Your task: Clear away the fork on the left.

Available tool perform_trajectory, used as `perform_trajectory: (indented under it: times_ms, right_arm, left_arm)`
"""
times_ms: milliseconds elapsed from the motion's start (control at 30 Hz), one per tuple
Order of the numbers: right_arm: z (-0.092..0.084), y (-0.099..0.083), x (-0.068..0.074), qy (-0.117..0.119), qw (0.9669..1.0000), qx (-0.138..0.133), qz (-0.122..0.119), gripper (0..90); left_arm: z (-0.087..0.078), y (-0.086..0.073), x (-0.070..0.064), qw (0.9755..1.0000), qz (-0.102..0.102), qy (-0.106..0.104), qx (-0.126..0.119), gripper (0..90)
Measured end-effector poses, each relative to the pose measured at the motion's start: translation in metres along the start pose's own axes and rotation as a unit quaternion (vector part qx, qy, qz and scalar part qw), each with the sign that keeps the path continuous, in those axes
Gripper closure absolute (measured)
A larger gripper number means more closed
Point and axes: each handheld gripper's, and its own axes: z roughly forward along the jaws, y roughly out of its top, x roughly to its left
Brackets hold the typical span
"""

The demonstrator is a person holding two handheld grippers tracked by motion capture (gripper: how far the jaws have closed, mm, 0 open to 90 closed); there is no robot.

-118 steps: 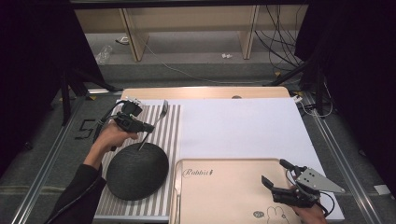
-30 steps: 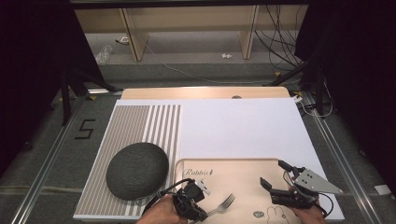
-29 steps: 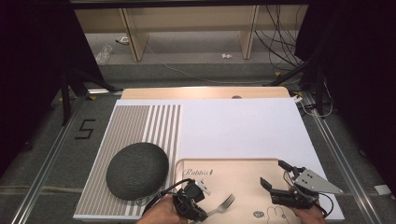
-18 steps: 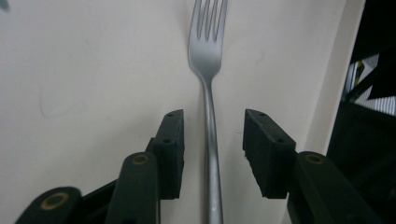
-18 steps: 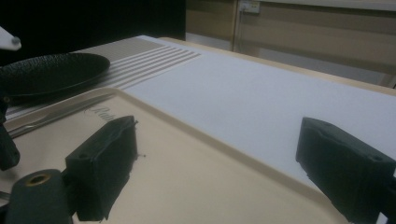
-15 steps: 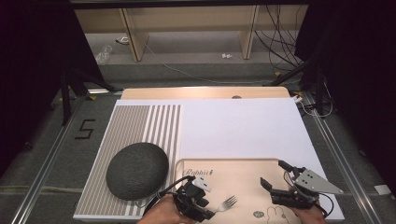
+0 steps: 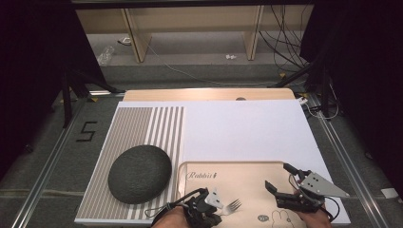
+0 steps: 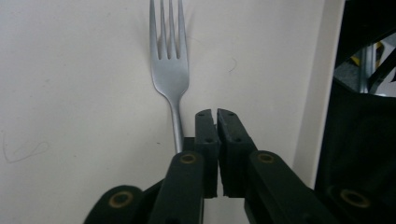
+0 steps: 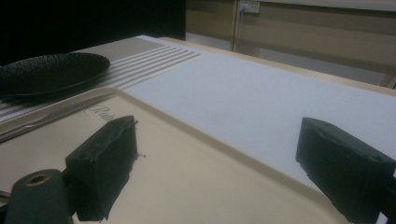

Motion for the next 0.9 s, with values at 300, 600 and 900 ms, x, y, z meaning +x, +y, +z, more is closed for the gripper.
perform_trajectory:
  times_ms: [300,600,900]
  right_arm:
    - [0.000,0.000,0.000,-0.001,1.0000,-0.001,-0.002,13.4]
    - [0.000,0.000,0.000,0.000,1.0000,-0.001,-0.002,13.4]
    - [-0.001,0.000,0.000,-0.001,1.0000,-0.003,-0.002,13.4]
  left_arm:
    - [0.009,-0.001,-0.003,0.9999,0.009,0.005,0.010,89.3]
    - [0.013,-0.002,-0.001,0.9999,0.000,0.008,0.014,89.4]
    - [0.009,-0.004,0.008,0.9996,-0.006,0.023,0.013,89.4]
